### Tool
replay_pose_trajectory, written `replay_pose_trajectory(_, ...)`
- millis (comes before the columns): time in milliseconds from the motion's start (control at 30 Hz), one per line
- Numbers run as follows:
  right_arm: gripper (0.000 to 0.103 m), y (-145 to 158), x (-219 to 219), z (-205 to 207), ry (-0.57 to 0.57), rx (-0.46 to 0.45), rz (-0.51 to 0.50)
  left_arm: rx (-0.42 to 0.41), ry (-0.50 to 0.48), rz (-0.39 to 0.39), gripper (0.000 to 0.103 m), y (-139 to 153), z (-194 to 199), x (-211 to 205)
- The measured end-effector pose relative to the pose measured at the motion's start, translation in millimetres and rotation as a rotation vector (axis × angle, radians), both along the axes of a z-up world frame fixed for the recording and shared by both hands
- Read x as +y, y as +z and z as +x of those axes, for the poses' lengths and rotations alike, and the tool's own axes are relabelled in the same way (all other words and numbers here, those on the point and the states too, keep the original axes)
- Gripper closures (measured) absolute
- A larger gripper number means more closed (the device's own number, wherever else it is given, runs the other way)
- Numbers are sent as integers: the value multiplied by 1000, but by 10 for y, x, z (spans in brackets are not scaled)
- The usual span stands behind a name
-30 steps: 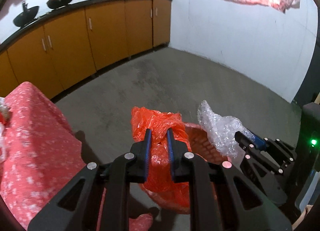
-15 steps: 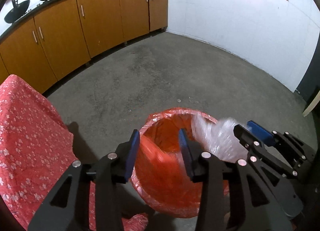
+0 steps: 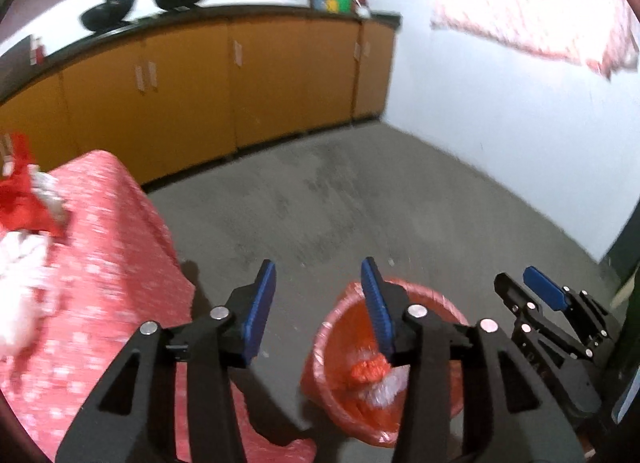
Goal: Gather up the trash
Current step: 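Move both open tools back to the bag pile on the table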
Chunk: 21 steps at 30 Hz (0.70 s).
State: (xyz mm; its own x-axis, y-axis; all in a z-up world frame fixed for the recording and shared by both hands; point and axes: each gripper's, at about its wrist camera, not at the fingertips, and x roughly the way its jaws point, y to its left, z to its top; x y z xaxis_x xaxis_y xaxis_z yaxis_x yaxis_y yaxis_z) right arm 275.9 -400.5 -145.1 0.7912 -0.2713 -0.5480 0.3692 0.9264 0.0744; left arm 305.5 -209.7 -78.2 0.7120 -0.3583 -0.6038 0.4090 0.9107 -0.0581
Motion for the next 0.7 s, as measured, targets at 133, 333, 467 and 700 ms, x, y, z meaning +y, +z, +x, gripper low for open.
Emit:
replay_pose_trajectory(133, 47, 436, 428, 87, 117, -68, 39, -57, 70, -27, 45, 286, -133, 499)
replay_pose_trajectory(333, 45, 885, 1454, 262, 395, -112, 49, -81, 240, -11, 41, 468, -242, 1430)
replay_pose_trajectory(467, 45, 965, 2145, 435, 538, -100, 85, -137, 393, 17, 33, 530, -391, 2056)
replay_pose_trajectory(700, 44, 990, 2928, 822, 643, -87, 68, -198, 605, 76, 30, 602, -580, 3061)
